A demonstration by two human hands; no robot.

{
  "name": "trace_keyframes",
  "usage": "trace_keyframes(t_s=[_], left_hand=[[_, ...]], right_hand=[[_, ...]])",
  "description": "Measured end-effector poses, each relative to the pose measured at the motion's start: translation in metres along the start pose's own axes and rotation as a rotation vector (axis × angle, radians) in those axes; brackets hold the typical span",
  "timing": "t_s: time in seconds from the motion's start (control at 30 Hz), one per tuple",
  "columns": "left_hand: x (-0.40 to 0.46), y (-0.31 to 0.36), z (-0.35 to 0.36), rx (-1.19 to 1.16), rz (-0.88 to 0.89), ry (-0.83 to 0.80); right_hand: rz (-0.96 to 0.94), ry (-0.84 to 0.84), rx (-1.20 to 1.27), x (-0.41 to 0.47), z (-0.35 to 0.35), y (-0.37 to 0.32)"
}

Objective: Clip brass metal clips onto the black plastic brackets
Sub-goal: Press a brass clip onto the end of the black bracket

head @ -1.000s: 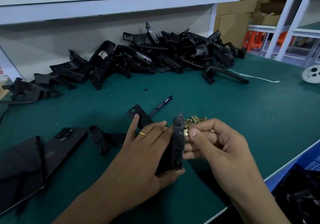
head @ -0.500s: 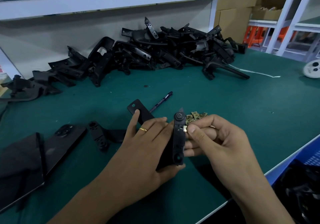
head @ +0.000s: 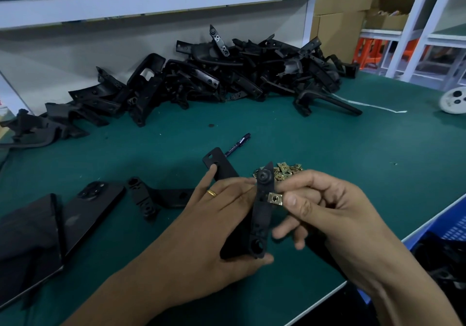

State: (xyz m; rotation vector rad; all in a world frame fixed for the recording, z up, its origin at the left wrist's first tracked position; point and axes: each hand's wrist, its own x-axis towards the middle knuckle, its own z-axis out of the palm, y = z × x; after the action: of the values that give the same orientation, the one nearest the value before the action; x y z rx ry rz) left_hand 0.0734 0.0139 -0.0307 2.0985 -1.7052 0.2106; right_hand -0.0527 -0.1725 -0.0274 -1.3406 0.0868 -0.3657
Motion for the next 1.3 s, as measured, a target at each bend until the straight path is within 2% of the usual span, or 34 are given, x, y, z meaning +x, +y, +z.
trace_keyframes(t_s=[0.23,0.37,0.5,1.0,1.13,1.3], left_hand=[[-0.003,0.002,-0.006,0.109,-0.016,-0.02],[0.002,0.014,-0.011,0.058,-0.008,-0.019],[0.006,0.023,-0.014,0.116,0.006,-0.062],[0.004,0.027,-0.021,0.286,-0.036,-0.245],[0.007,0.038,-0.02,0.481,-0.063,-0.335],[0.008,0.042,-0.022,0.527,-0.019,-0.344]], right_hand=[[-0.112,0.021,-0.144,0.004,0.005,0.01],[-0.1,-0.045,-0.062,0.001,0.001,0.008],[-0.033,-0.156,0.069,-0.002,-0.006,0.005],[-0.116,-0.27,-0.042,-0.003,-0.003,0.012],[-0.112,-0.285,-0.037,-0.004,-0.003,0.009],[-0.106,-0.296,-0.011,-0.005,-0.003,0.009]])
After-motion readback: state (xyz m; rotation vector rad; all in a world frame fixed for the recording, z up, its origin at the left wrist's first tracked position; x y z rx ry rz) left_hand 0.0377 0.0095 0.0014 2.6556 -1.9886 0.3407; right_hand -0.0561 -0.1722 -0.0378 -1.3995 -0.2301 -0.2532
